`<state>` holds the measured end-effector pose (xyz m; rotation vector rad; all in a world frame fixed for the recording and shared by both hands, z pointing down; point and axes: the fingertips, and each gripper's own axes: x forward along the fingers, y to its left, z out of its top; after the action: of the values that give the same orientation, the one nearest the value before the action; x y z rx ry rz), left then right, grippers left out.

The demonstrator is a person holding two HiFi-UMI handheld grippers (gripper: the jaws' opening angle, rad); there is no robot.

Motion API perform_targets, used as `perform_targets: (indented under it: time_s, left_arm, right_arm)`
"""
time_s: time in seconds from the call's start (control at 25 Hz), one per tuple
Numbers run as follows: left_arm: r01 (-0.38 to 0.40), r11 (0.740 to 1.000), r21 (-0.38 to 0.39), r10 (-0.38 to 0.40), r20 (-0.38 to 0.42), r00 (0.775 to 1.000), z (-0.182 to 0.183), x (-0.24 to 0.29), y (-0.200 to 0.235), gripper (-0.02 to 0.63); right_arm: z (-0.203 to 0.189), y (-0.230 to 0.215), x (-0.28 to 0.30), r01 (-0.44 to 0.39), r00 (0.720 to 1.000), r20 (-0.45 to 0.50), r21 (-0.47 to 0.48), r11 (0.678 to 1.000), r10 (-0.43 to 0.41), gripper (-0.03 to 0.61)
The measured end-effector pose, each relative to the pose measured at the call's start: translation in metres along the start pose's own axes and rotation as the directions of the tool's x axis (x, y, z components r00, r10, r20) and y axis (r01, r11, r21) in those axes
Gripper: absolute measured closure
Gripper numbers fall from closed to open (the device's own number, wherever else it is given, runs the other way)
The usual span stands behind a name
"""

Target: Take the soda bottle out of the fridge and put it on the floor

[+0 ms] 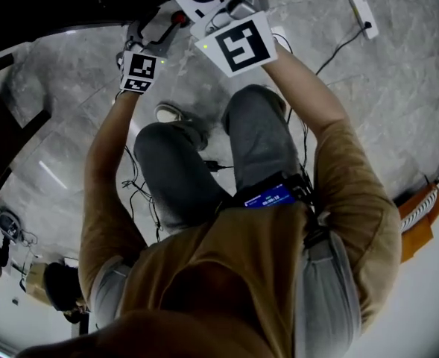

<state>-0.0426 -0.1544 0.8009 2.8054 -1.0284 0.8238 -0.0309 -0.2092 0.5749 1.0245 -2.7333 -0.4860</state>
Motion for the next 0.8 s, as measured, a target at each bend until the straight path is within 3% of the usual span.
perform_targets:
  time_s: [0.24, 0.32, 0.4, 0.68, 0.8]
  left_arm:
    - [-0.027, 0.996, -0.089, 0.025, -0.033, 0.999, 0.036, -0.03, -0.004, 0.431]
    - [-0.038, 0.995, -0.095, 0.033, -0.056, 0.998, 0.047, -0.039, -0.005, 0.542]
    - [-0.049, 0.995, -0.084, 0.044, -0.066, 0.997, 0.06, -0.048, -0.004, 0.606]
    - [-0.1, 0.979, -0.177, 0.091, -0.058, 0.994, 0.102, -0.078, 0.022, 0.611]
    - [-0.122, 0.971, -0.207, 0.116, -0.039, 0.992, 0.149, -0.102, 0.027, 0.611]
  right_arm:
    - [0.039, -0.029, -0.005, 0.011, 1.0, -0.025, 0.002, 1.0, -0.011, 0.577]
    - [0.049, -0.033, -0.007, 0.01, 0.999, -0.043, 0.008, 1.0, -0.01, 0.577]
    - [0.06, -0.037, -0.008, 0.015, 0.999, -0.05, 0.021, 1.0, -0.014, 0.577]
    - [0.093, -0.046, -0.014, -0.008, 0.996, -0.088, 0.039, 0.999, 0.011, 0.577]
    - [0.133, -0.06, -0.029, -0.012, 0.995, -0.095, 0.042, 0.999, 0.016, 0.577]
